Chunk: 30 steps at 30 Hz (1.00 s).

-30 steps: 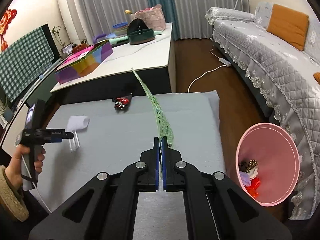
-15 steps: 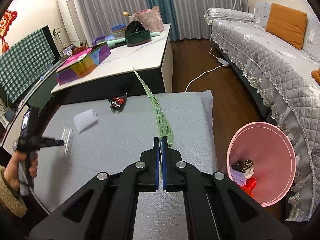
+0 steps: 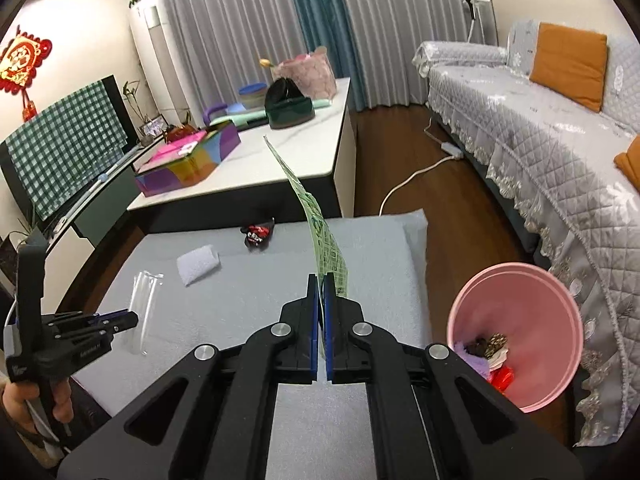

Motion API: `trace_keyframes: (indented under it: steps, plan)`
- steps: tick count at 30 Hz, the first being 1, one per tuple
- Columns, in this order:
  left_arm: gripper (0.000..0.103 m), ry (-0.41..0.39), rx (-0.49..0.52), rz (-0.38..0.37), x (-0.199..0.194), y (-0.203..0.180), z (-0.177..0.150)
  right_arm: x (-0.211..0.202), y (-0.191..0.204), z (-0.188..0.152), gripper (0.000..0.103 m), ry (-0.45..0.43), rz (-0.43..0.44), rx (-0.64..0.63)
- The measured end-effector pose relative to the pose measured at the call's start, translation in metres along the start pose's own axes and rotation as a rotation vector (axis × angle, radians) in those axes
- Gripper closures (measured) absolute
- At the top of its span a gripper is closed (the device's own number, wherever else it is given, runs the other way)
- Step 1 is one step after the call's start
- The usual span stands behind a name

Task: Collect trash
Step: 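Carry the tubes and packet over the pink wastebasket and open both grippers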

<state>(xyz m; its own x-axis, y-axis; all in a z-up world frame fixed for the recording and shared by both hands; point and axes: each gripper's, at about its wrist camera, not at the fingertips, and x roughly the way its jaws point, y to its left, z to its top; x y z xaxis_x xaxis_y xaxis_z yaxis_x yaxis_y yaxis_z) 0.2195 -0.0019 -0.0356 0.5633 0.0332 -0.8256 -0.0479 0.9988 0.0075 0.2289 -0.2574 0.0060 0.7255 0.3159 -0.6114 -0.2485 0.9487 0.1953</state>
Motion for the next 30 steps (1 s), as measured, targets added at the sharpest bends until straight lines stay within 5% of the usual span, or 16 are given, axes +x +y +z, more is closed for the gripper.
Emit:
trace_keyframes:
  steps: [12,30]
  plan:
    - [0.098,-0.044,0.140,-0.111,-0.033,-0.087,-0.001,-0.061,-0.029,0.006,0.100,-0.072,-0.054,-0.042]
    - [0.098,-0.052,0.267,-0.167,-0.018,-0.184,0.020,-0.049,-0.109,-0.010,0.100,-0.065,-0.115,0.099]
